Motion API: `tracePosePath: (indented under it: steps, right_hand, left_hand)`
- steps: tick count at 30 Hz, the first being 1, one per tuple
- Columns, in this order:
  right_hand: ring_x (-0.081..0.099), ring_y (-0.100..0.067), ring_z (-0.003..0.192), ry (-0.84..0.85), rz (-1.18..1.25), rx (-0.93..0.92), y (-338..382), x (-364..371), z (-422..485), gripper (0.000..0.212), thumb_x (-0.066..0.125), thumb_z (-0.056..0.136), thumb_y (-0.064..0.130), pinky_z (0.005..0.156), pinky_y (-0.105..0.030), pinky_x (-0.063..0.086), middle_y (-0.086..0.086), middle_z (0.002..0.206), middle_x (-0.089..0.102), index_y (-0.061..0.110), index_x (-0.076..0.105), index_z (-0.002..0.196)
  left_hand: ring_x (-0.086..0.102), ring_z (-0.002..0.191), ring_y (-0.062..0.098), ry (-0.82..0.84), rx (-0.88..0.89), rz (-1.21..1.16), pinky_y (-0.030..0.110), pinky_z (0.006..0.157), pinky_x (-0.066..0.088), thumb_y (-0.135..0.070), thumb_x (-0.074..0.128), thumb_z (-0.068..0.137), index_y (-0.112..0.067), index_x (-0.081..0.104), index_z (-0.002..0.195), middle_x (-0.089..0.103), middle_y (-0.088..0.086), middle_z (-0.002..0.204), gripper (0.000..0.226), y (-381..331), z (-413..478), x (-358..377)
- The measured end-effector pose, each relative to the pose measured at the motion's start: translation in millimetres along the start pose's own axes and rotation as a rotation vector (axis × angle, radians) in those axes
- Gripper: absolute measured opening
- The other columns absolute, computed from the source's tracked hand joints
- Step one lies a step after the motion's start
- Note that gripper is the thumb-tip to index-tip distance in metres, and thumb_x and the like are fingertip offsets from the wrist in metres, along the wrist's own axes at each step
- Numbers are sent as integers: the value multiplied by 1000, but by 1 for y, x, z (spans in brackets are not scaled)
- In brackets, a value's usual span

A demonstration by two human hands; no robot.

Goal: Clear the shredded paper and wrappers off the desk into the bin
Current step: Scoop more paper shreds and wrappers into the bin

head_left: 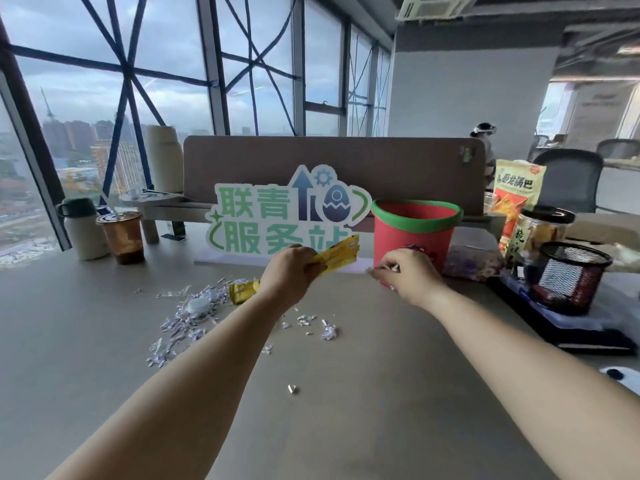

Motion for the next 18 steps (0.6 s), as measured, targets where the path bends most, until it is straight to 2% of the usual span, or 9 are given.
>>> tracePosePath:
  steps: [2,4,8,11,14,15,18]
  right_hand:
    - [52,-21,63,-20,1,20,-6,-14,0,28,70,79,30,60,-29,35,-7,62,61,8,63,63]
    - [54,-23,59,-30,21,45,-12,-27,1,29,70,79,29,59,-28,36,-9,61,61,3,63,68]
    - [57,-16,57,-56,88,90,-22,-53,12,23,71,80,26,47,-18,40,-6,68,65,3,67,76]
    - [55,-15,67,-116,42,69,-22,-77,21,24,71,79,31,53,-20,37,0,69,63,7,68,78]
    - [49,-6,59,-155,24,81,-25,-95,26,23,70,80,31,49,-9,34,6,62,57,8,67,76]
    - [48,-3,57,-162,33,82,-27,-99,30,23,69,81,30,48,-9,35,6,60,57,7,68,76]
    - [49,-5,53,-194,77,64,-30,-113,50,23,69,81,28,52,-22,37,-5,62,62,6,71,77]
  left_hand:
    - [55,84,29,5,17,-18,30,68,39,-28,61,87,-8,66,91,59,11,90,21,-13,7,3]
    - [52,79,27,9,34,-27,29,65,38,-27,61,87,-7,66,90,55,8,86,21,-27,15,6]
    - [55,83,29,-10,80,-47,36,71,46,-26,61,86,-5,66,91,59,12,90,22,-51,35,5]
    - [56,82,27,-30,95,-80,35,71,46,-24,62,86,-5,68,93,62,13,94,22,-65,53,3]
    - [55,80,26,-35,107,-73,35,70,46,-24,61,86,-4,68,93,62,12,91,22,-76,72,4]
    - [53,78,25,-37,109,-67,34,68,45,-24,61,87,-4,67,93,61,10,88,22,-80,78,4]
    - [51,74,22,-52,120,-70,30,63,40,-25,60,88,-5,68,92,58,7,85,21,-90,98,3]
Point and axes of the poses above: each hand's wrist, its own z-axis towards the middle knuckle, its own x-axis out of the palm, y = z × x, the point moved 10 cm from there along z, towards the middle knuckle
